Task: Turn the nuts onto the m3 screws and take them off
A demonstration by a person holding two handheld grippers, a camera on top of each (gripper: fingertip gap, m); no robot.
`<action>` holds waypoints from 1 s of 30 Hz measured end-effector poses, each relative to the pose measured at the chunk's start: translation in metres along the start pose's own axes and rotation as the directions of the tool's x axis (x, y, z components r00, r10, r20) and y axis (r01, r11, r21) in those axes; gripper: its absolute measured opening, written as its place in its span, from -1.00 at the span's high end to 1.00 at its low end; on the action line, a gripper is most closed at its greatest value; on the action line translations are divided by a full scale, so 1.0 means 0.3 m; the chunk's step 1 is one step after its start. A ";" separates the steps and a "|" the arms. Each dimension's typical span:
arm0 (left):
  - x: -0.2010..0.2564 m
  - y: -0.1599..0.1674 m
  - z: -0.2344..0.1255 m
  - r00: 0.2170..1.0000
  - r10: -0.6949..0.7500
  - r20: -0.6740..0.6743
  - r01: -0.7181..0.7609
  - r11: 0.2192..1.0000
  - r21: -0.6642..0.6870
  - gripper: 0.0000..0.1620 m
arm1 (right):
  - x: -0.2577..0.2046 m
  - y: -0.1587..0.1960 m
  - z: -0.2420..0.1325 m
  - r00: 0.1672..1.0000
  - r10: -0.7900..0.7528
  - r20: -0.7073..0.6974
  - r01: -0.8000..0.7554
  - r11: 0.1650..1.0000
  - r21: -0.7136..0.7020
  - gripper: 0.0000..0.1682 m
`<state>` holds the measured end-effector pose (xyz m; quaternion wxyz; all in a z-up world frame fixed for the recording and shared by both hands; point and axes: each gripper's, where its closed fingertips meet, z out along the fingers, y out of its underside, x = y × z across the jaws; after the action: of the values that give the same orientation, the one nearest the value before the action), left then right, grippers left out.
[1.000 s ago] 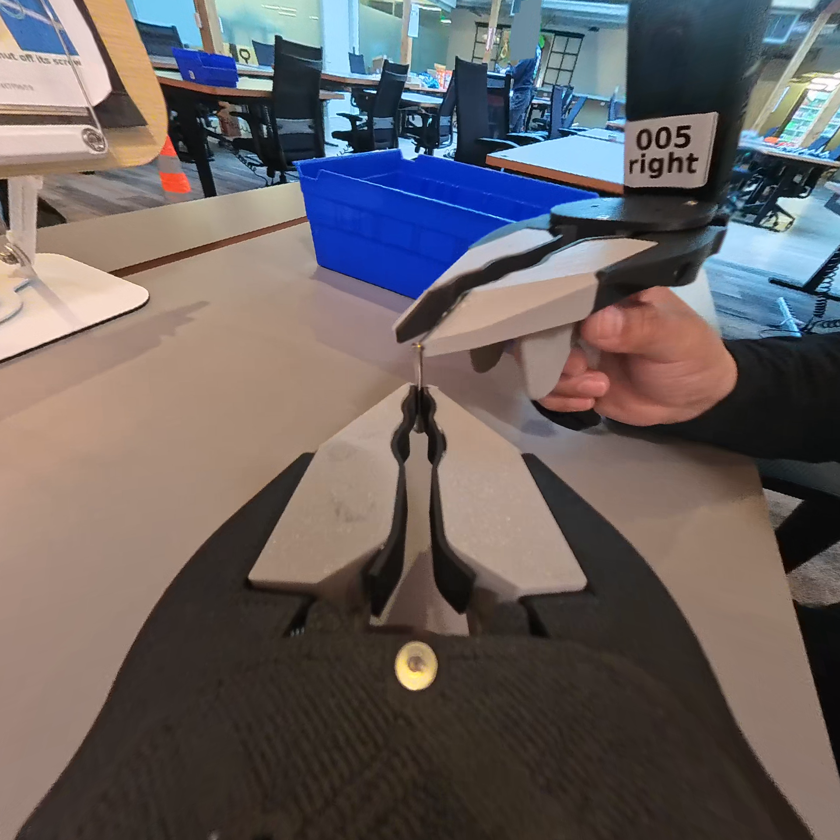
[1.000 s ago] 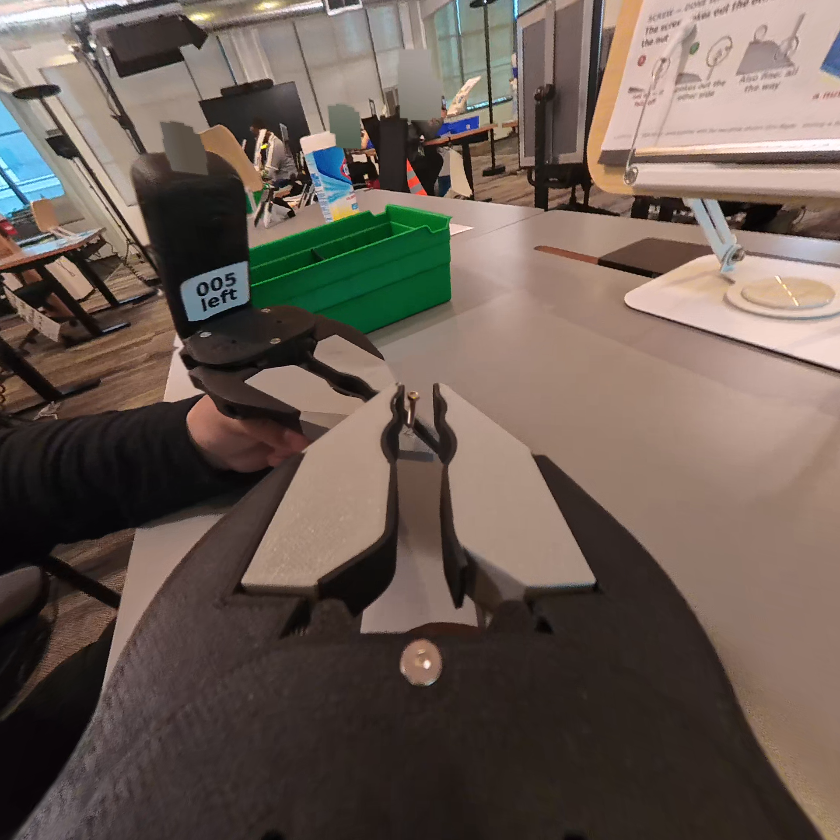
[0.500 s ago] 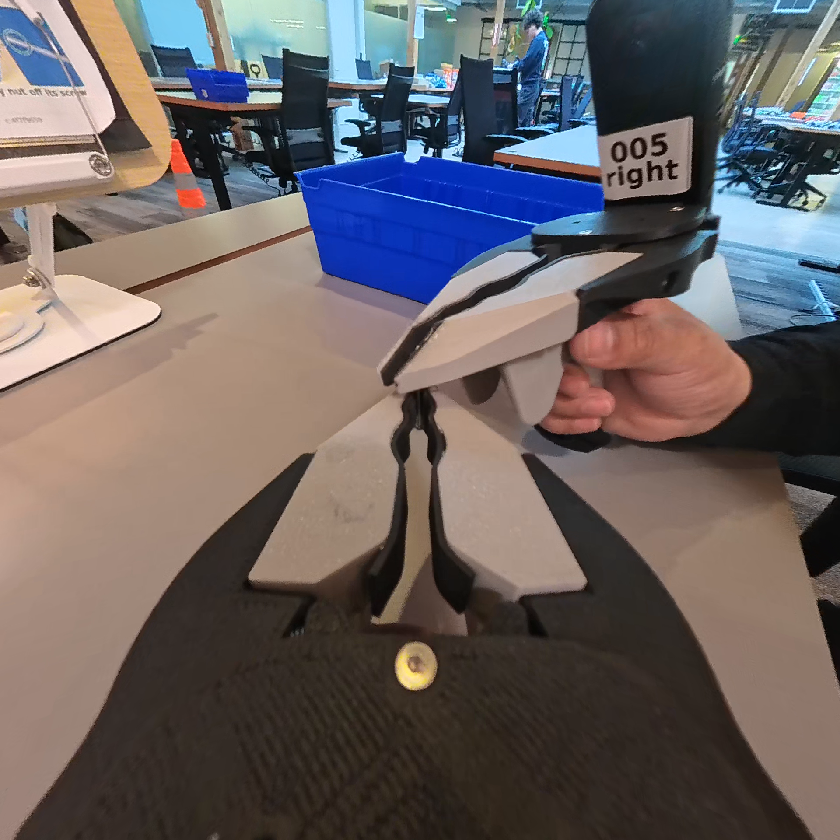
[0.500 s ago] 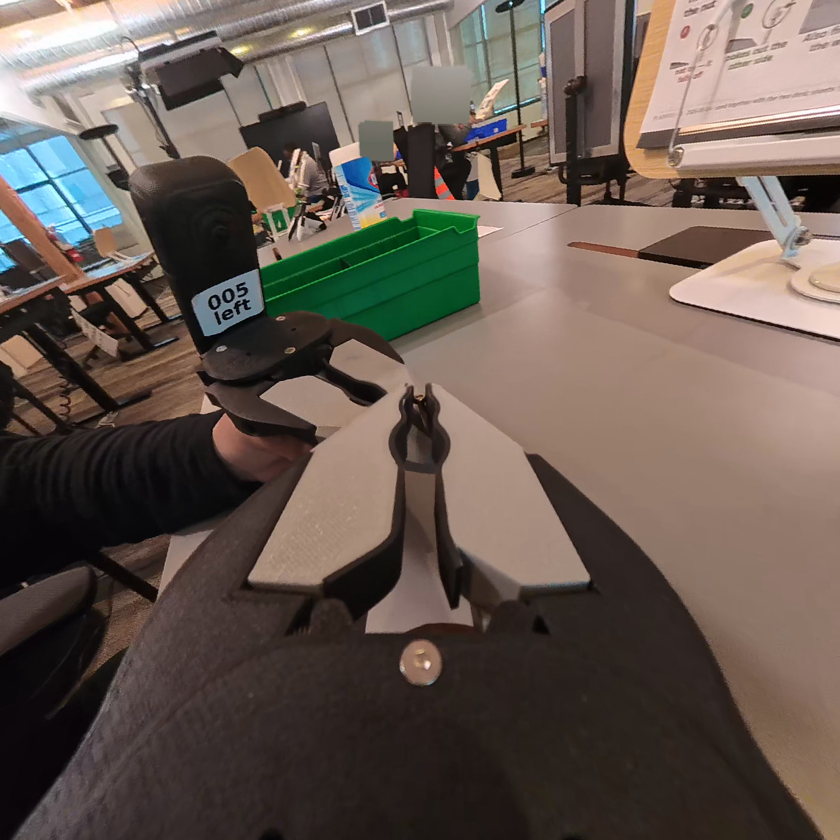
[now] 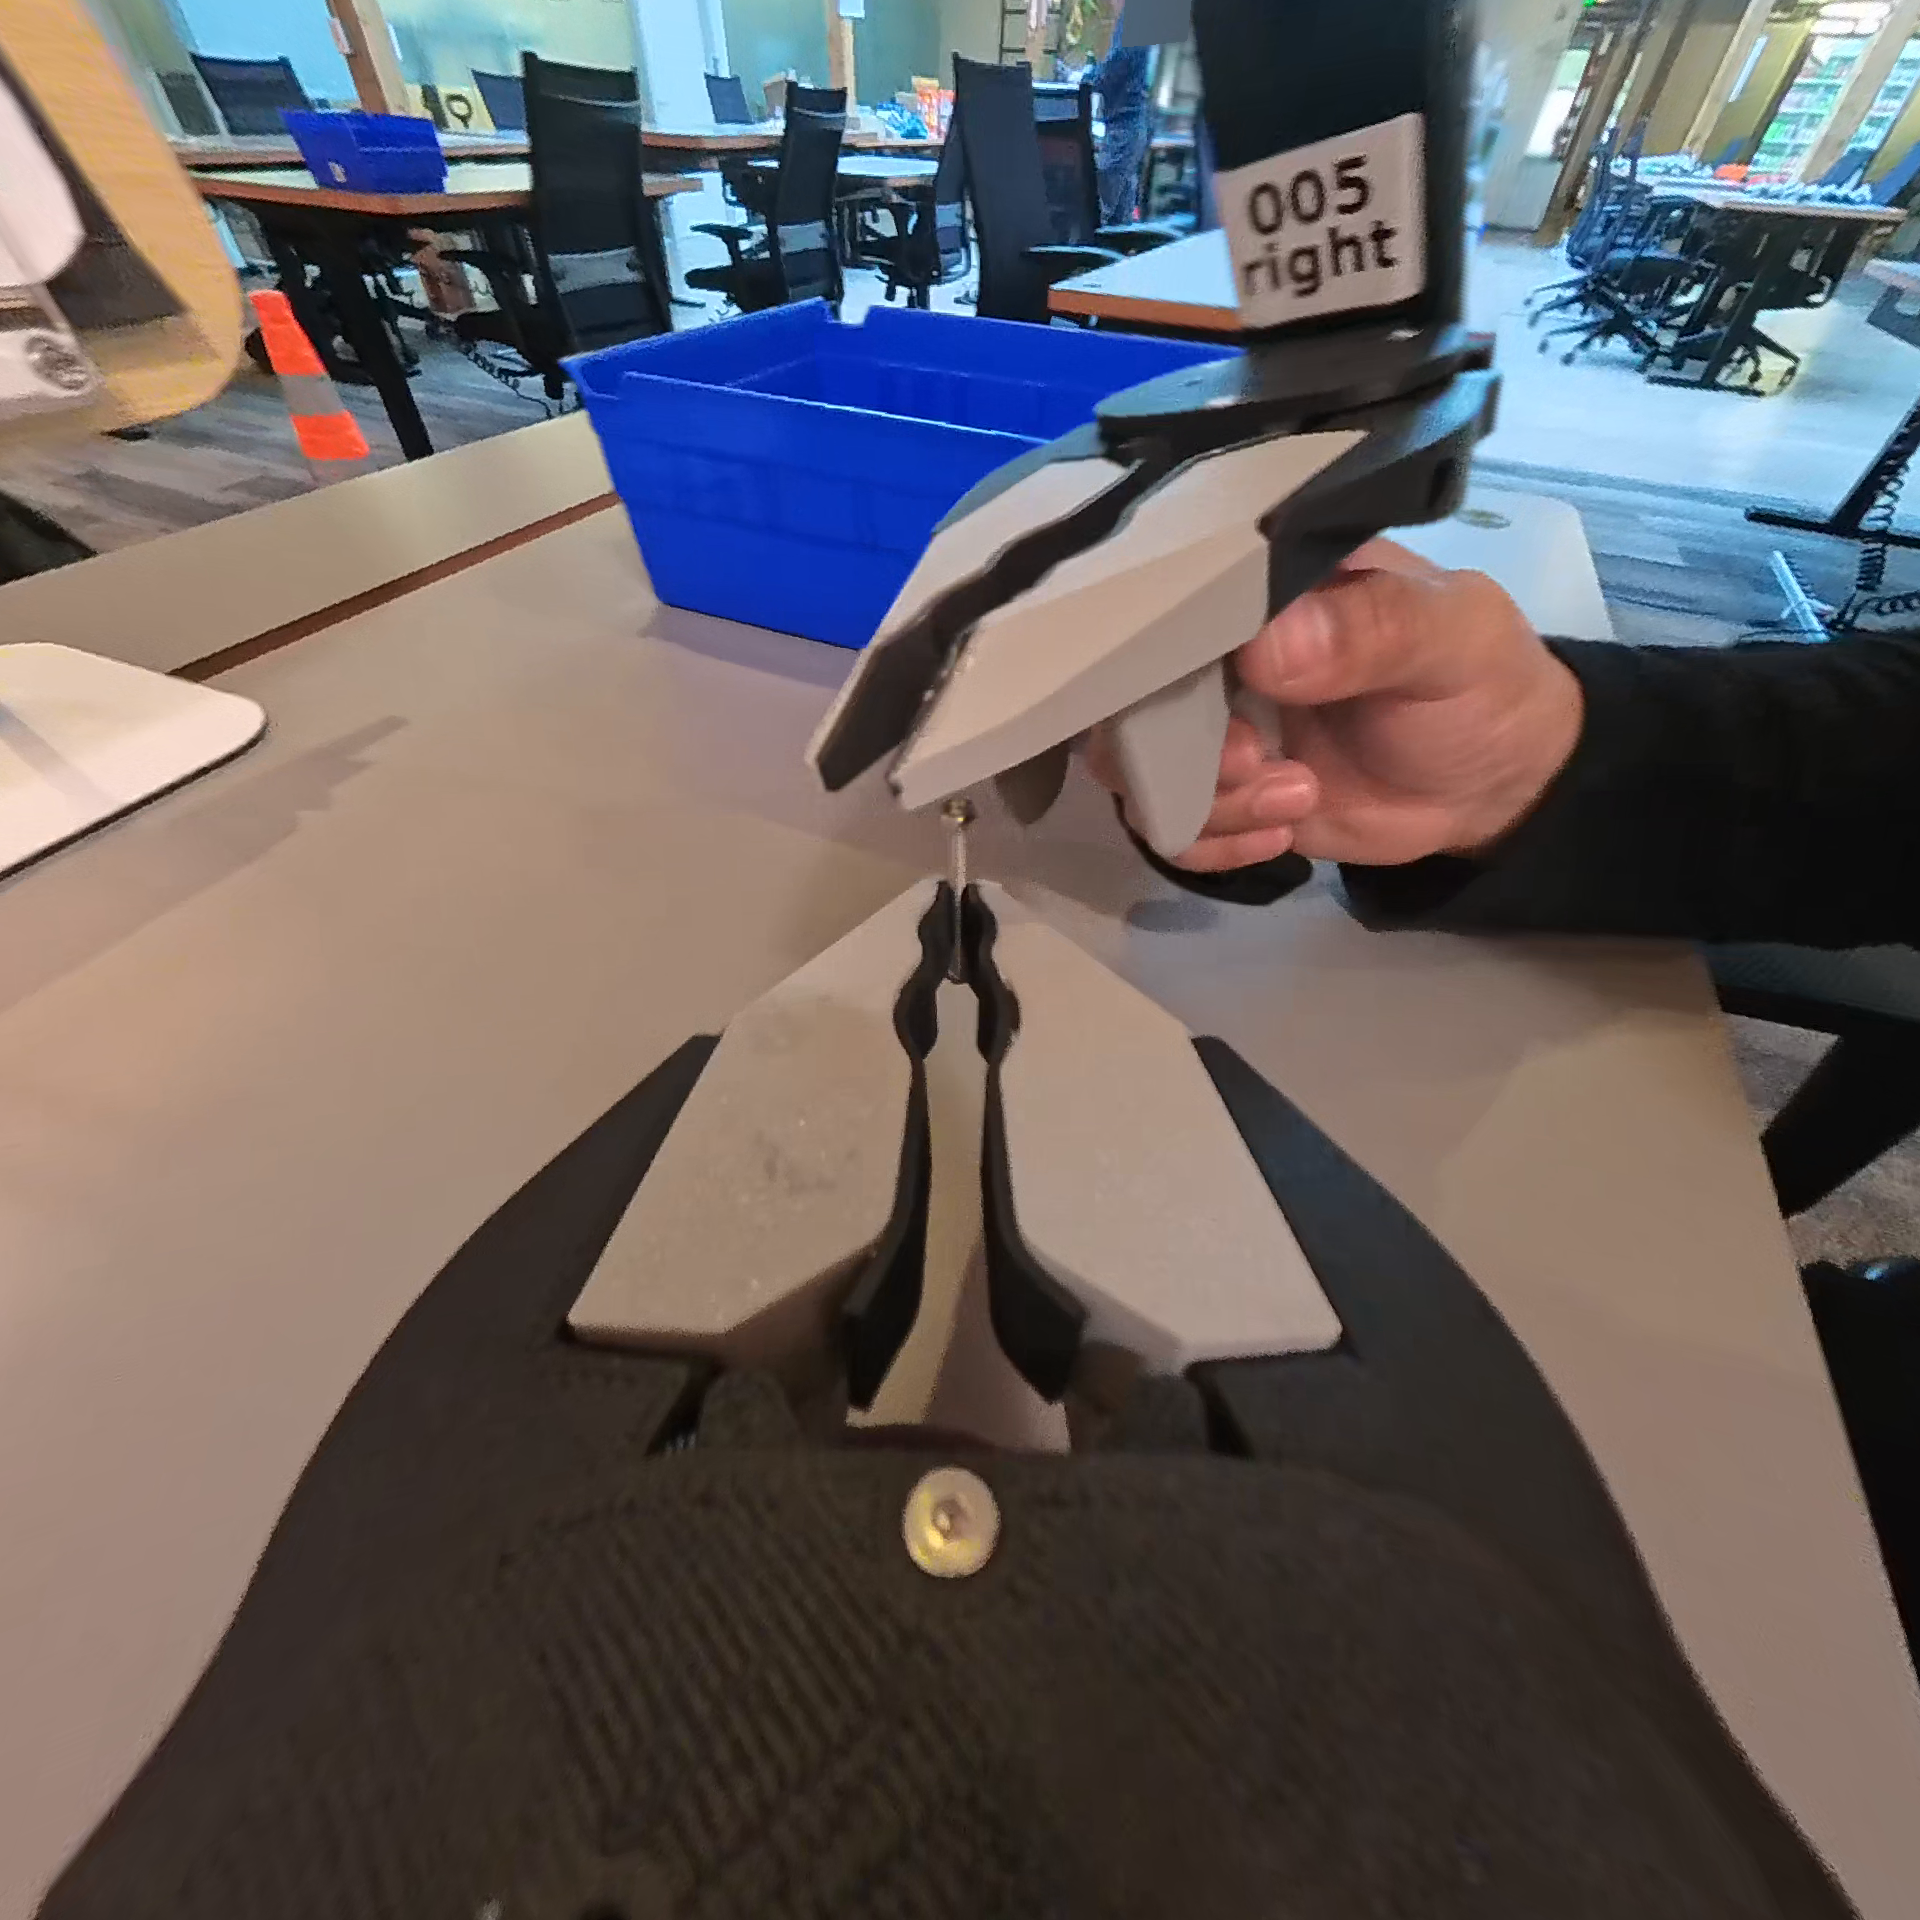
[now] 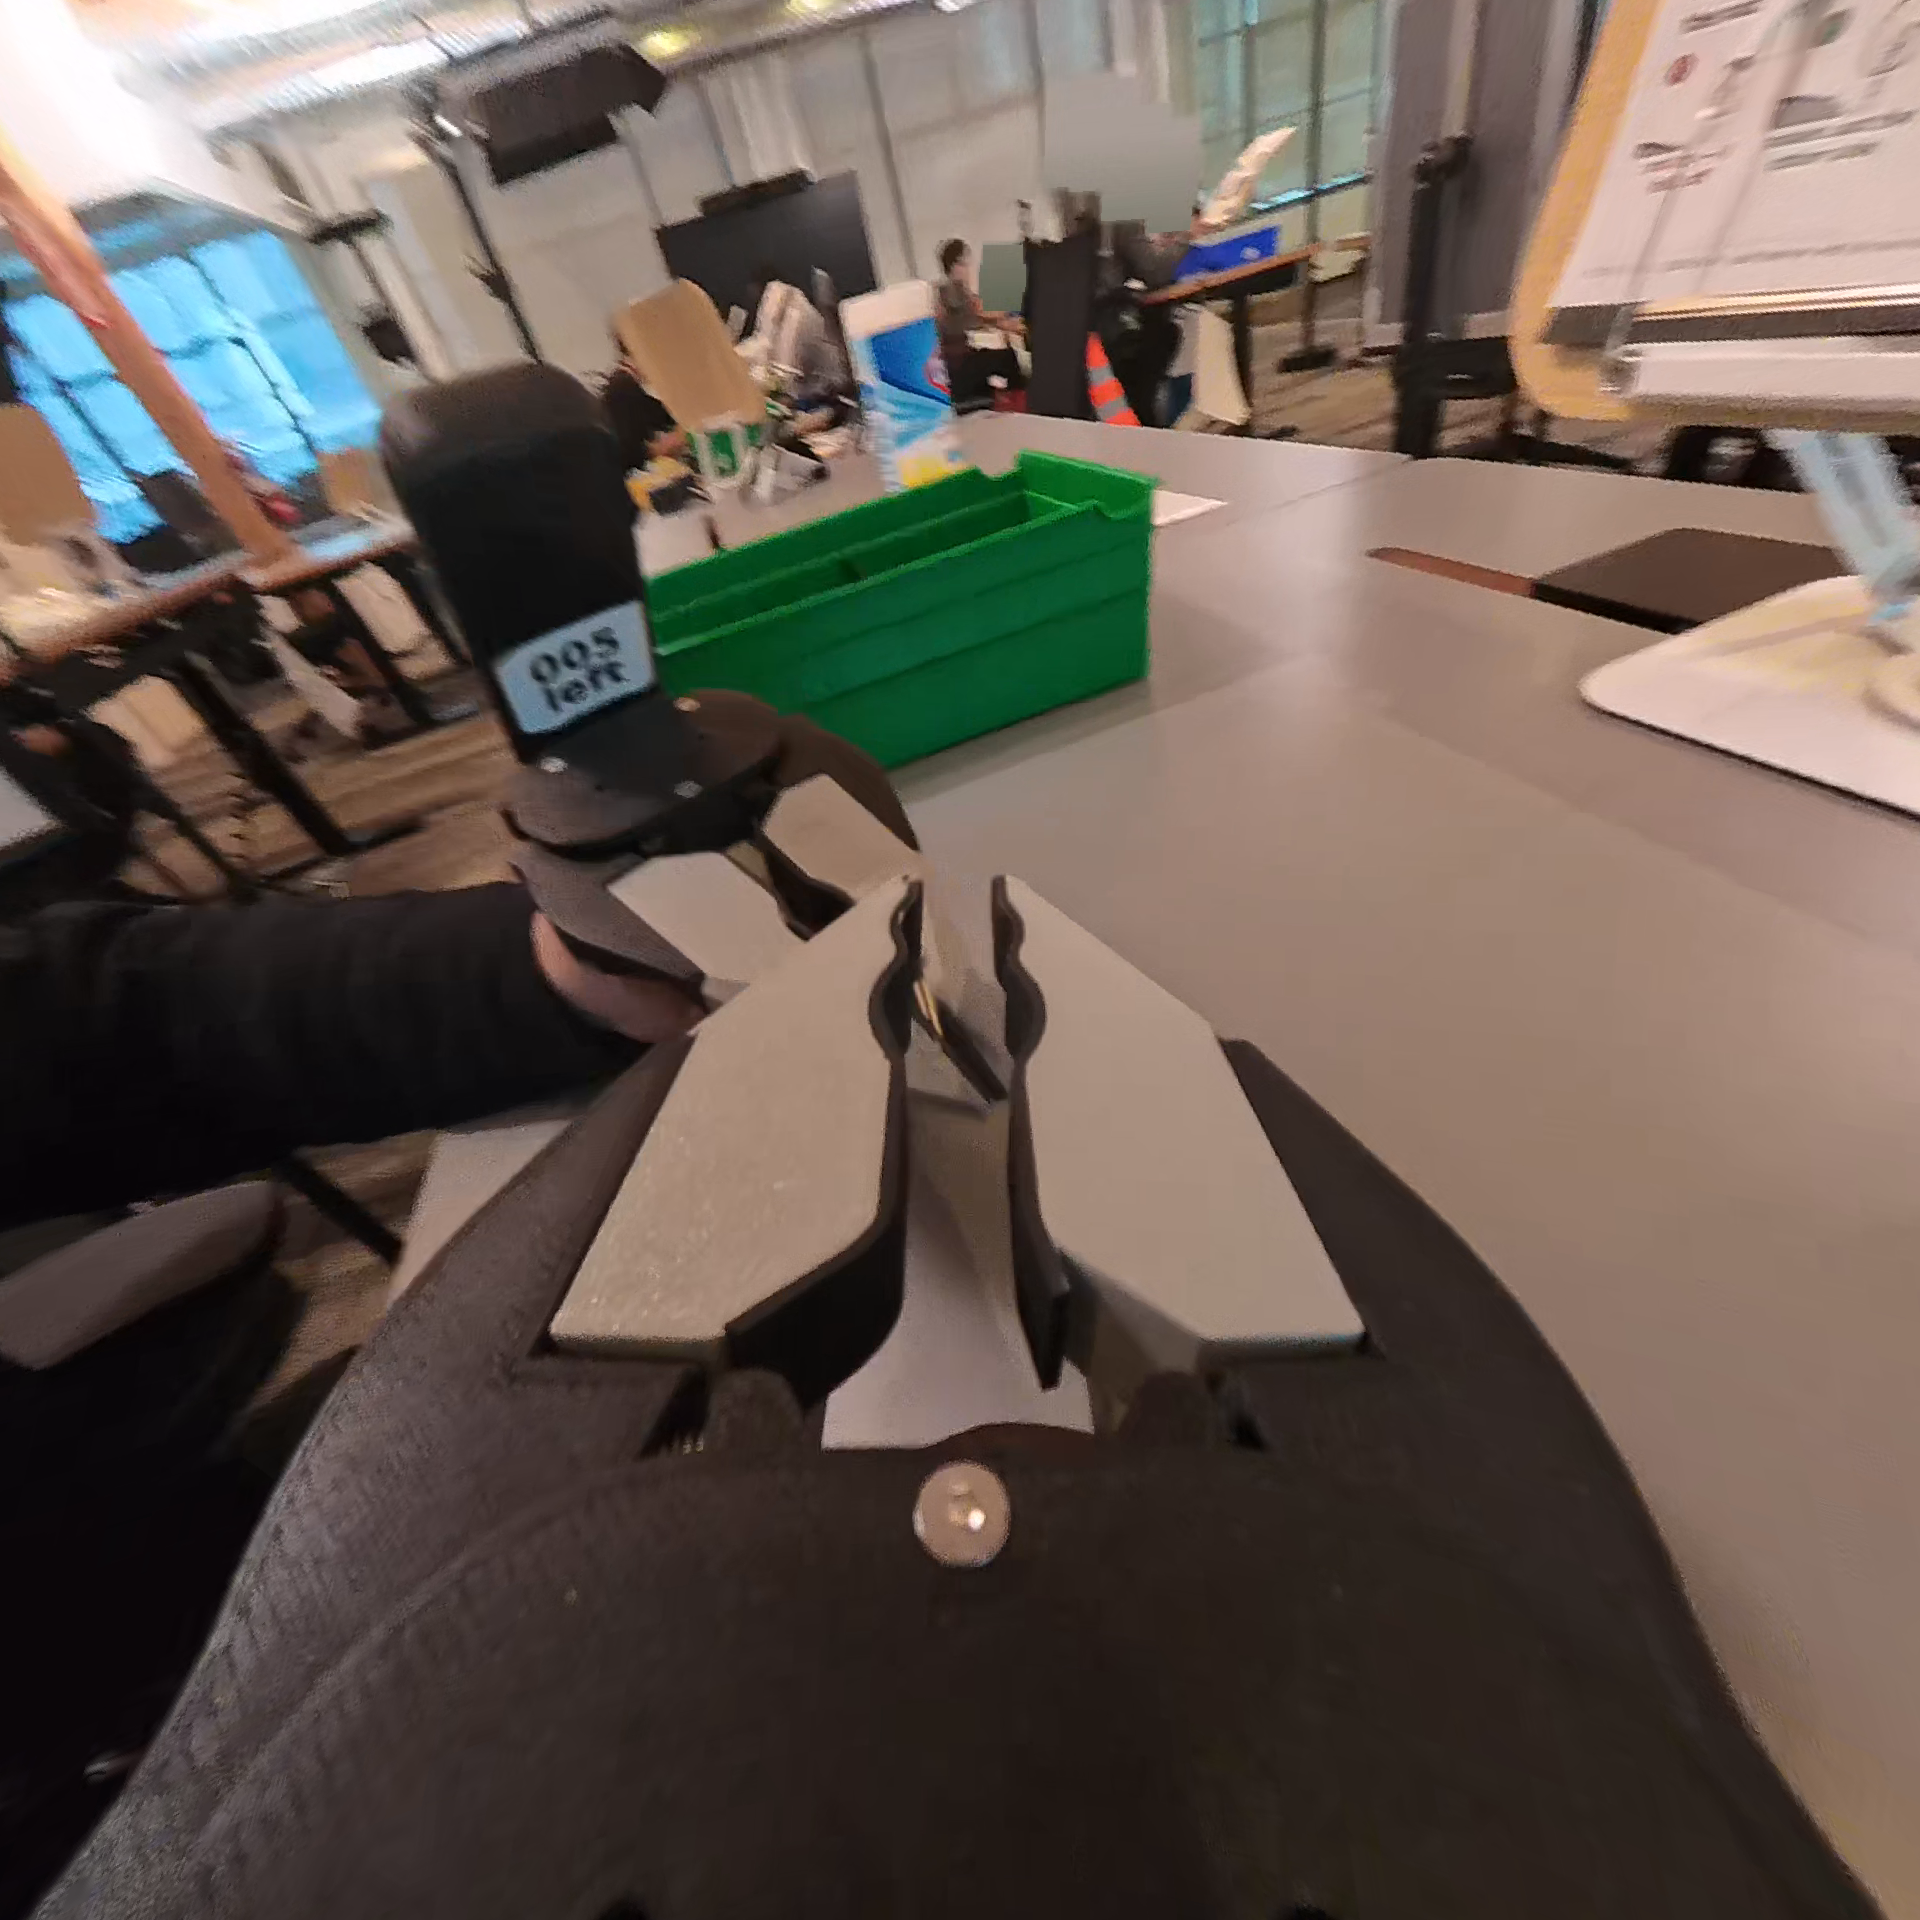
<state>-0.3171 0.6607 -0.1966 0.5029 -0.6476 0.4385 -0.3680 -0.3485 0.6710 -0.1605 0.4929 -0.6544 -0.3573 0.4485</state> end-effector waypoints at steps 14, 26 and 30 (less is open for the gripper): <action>-0.066 0.002 -0.017 0.993 -0.007 0.118 0.009 1.000 -0.015 1.00 | -0.009 0.025 0.018 0.981 -0.123 -0.153 0.120 0.992 -0.027 0.87; 0.034 -0.018 -0.047 0.995 0.058 -0.086 -0.059 0.998 -0.015 1.00 | -0.101 0.015 -0.014 0.976 -0.193 0.101 0.197 0.980 -0.025 0.98; 0.147 -0.026 -0.102 0.940 0.042 -0.340 -0.041 0.999 0.009 1.00 | -0.209 0.025 -0.038 0.915 -0.216 0.341 0.240 0.970 -0.027 0.98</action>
<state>-0.3285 0.6102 -0.1805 0.4281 -0.5645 0.5319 -0.4639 -0.3591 0.6084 -0.1518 0.4509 -0.5386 -0.5251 0.4805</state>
